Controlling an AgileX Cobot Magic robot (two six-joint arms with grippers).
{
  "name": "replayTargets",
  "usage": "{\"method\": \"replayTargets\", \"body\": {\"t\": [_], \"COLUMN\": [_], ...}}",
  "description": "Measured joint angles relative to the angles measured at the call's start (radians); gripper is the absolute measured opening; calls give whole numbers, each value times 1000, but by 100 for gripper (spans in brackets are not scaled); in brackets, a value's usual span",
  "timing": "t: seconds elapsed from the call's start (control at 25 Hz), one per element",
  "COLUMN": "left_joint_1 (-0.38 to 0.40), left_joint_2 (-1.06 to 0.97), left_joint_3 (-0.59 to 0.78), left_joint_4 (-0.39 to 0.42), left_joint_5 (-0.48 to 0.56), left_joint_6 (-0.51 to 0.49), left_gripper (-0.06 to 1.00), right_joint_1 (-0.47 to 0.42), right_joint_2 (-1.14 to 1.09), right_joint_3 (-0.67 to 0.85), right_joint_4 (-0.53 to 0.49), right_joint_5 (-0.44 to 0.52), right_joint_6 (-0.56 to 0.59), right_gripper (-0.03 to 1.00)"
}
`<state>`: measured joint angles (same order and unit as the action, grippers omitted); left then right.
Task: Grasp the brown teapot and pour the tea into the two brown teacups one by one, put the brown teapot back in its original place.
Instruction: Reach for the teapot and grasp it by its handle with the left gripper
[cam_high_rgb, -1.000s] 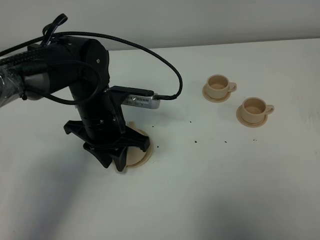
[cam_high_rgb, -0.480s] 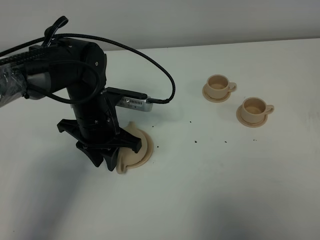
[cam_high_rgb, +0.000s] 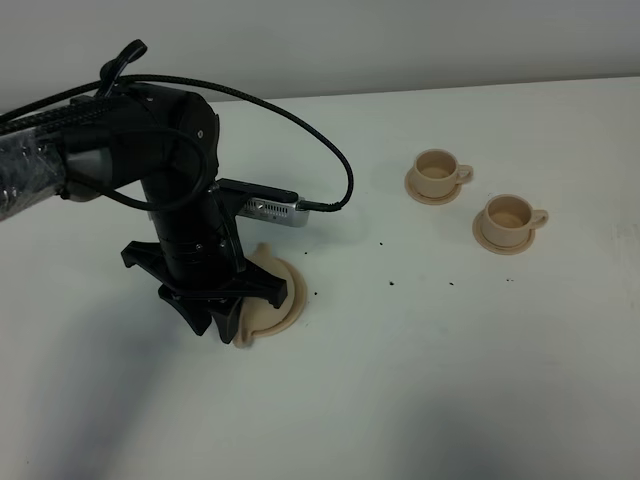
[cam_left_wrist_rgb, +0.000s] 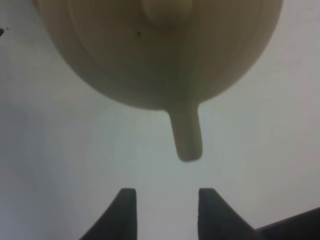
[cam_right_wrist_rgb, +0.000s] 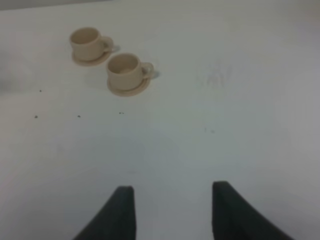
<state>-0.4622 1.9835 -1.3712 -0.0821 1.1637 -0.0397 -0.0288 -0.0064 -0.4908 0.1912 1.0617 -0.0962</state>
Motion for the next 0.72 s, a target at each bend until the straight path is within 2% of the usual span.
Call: {"method": "replayTargets", "body": {"t": [0.72], "left_joint_1": [0], "left_joint_2": [17], "left_joint_3": [-40], "left_joint_4": [-34], "left_joint_5": [-57], "left_joint_6": [-3], "left_gripper": [34], "right_joint_1": [0], "right_joint_2": [0], "right_joint_3": [0], "right_joint_4": [0], "right_joint_5": [0], "right_joint_6": [0], "right_gripper": [39]}}
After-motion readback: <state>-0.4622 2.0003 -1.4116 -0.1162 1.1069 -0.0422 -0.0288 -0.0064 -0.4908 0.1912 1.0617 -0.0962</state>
